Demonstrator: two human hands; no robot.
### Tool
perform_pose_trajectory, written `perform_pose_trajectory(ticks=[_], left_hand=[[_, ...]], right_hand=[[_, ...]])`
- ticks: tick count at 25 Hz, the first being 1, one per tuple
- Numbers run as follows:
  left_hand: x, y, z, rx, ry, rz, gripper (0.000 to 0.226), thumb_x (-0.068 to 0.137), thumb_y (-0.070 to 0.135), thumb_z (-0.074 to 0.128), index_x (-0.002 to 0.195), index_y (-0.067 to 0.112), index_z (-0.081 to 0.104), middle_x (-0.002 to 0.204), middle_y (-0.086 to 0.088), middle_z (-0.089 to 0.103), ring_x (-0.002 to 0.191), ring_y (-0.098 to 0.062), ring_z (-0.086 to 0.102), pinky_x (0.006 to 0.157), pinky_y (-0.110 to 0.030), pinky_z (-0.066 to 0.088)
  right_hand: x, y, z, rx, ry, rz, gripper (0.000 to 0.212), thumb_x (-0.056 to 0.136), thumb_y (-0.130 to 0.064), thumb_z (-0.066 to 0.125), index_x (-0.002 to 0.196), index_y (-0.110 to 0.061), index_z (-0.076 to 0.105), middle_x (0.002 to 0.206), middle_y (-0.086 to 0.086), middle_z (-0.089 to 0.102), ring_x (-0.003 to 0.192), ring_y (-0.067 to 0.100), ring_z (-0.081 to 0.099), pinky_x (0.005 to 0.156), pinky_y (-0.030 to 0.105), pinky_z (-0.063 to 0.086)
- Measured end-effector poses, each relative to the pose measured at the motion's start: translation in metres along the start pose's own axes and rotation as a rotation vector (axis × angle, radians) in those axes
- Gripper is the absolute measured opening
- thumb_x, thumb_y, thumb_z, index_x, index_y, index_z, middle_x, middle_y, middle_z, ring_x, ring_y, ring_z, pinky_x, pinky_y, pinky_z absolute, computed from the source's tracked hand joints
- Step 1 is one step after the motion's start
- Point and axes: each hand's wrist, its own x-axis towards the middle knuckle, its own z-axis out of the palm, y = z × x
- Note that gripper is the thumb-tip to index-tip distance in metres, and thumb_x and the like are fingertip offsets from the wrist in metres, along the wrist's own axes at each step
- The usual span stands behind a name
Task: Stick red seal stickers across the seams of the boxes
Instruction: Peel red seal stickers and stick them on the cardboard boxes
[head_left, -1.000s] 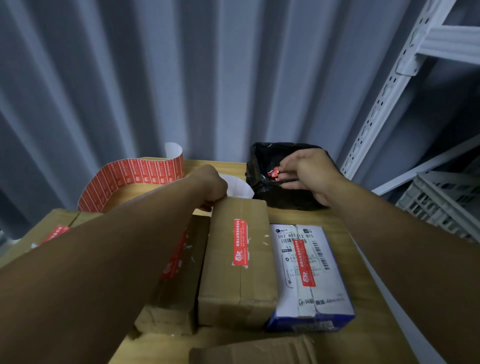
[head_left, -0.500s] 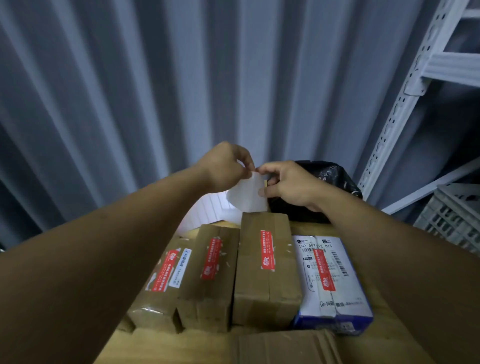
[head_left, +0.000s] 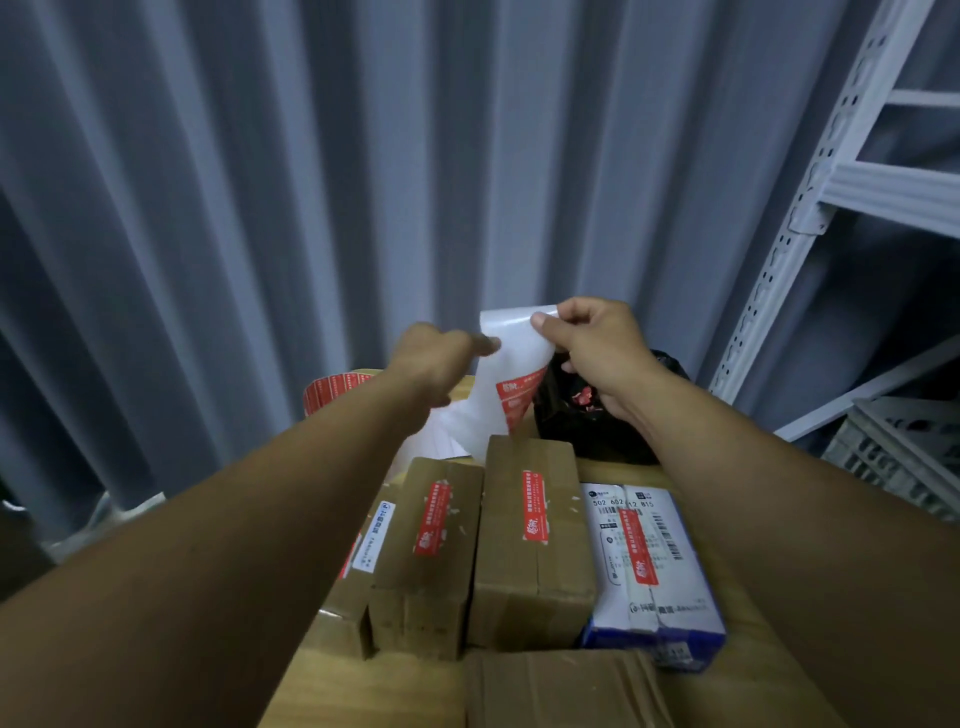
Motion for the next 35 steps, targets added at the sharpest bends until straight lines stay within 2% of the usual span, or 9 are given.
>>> perform_pose_trajectory(ticks=[5,9,11,13,17,25,29,32,35], left_hand=[[0.005,-0.012,0.01,-0.147,-0.116,-0.068,0.053,0.084,0.041,0.079,0.122,0.009,0.061,0.112,-0.005,0.071,0.104,-0.025,0.066,0.094,-0.044,0.052],[0.009,-0.015,0.014,-0.323,-0.115,-0.099,0.04,0.087,0.028,0.078,0.115,0.004,0.062,0.103,-0.009,0.075,0.097,-0.027,0.071,0.087,-0.039,0.055],[0.01,-0.017,0.015,-0.426,-0.131,-0.121,0.032,0.09,0.021,0.074,0.113,0.004,0.061,0.1,-0.013,0.076,0.091,-0.029,0.074,0.077,-0.038,0.059],[0.014,-0.019,0.013,-0.513,-0.113,-0.127,0.035,0.089,0.019,0.073,0.117,0.003,0.06,0.098,-0.017,0.076,0.088,-0.031,0.075,0.08,-0.042,0.061],[0.018,-0.021,0.013,-0.591,-0.094,-0.123,0.044,0.086,0.022,0.071,0.125,0.005,0.059,0.103,-0.018,0.075,0.087,-0.031,0.075,0.076,-0.042,0.062],[0.017,-0.025,0.014,-0.609,-0.108,-0.146,0.038,0.087,0.02,0.068,0.12,0.002,0.058,0.1,-0.019,0.074,0.082,-0.03,0.074,0.073,-0.039,0.061],[0.017,-0.022,0.016,-0.645,-0.114,-0.162,0.024,0.092,0.019,0.064,0.109,0.003,0.06,0.091,-0.016,0.073,0.079,-0.028,0.072,0.077,-0.04,0.061],[0.016,-0.021,0.016,-0.667,-0.123,-0.18,0.022,0.094,0.019,0.062,0.108,0.002,0.06,0.087,-0.015,0.073,0.077,-0.029,0.072,0.077,-0.04,0.061],[0.014,-0.019,0.017,-0.689,-0.117,-0.197,0.017,0.095,0.017,0.061,0.104,0.004,0.059,0.084,-0.015,0.072,0.076,-0.029,0.071,0.073,-0.039,0.061]], right_hand=[[-0.004,-0.008,0.008,0.064,0.01,0.074,0.02,0.094,-0.026,0.07,0.077,-0.017,0.067,0.063,-0.003,0.057,0.055,0.006,0.054,0.045,0.014,0.042],[-0.007,-0.006,0.014,0.103,-0.028,0.088,0.023,0.094,-0.029,0.071,0.079,-0.012,0.067,0.05,-0.013,0.058,0.042,-0.003,0.053,0.042,0.012,0.04],[-0.006,-0.003,0.013,0.064,-0.021,0.051,0.024,0.093,-0.031,0.072,0.082,-0.01,0.066,0.057,-0.012,0.063,0.051,-0.001,0.057,0.05,0.015,0.044],[-0.007,0.003,0.01,0.008,-0.047,-0.033,0.017,0.089,-0.019,0.076,0.093,-0.008,0.064,0.073,-0.002,0.069,0.064,0.004,0.063,0.063,0.021,0.052],[-0.015,0.014,0.007,-0.17,-0.172,-0.226,0.022,0.084,0.005,0.074,0.095,-0.012,0.065,0.078,-0.005,0.063,0.057,-0.008,0.052,0.063,0.01,0.044],[-0.013,0.024,0.01,-0.219,-0.101,-0.262,0.021,0.087,-0.009,0.075,0.093,-0.029,0.072,0.081,-0.01,0.065,0.073,0.001,0.054,0.078,0.031,0.052],[-0.018,0.022,0.013,-0.339,-0.034,-0.347,0.014,0.091,-0.017,0.072,0.104,-0.02,0.076,0.084,-0.015,0.063,0.076,0.006,0.056,0.079,0.033,0.056],[-0.021,0.024,0.013,-0.526,0.026,-0.506,0.024,0.093,-0.022,0.07,0.115,-0.014,0.074,0.103,-0.003,0.069,0.085,0.016,0.061,0.085,0.042,0.055],[-0.024,0.026,0.014,-0.663,0.059,-0.599,0.028,0.094,-0.025,0.069,0.118,-0.011,0.073,0.113,0.004,0.069,0.101,0.022,0.061,0.088,0.038,0.052]])
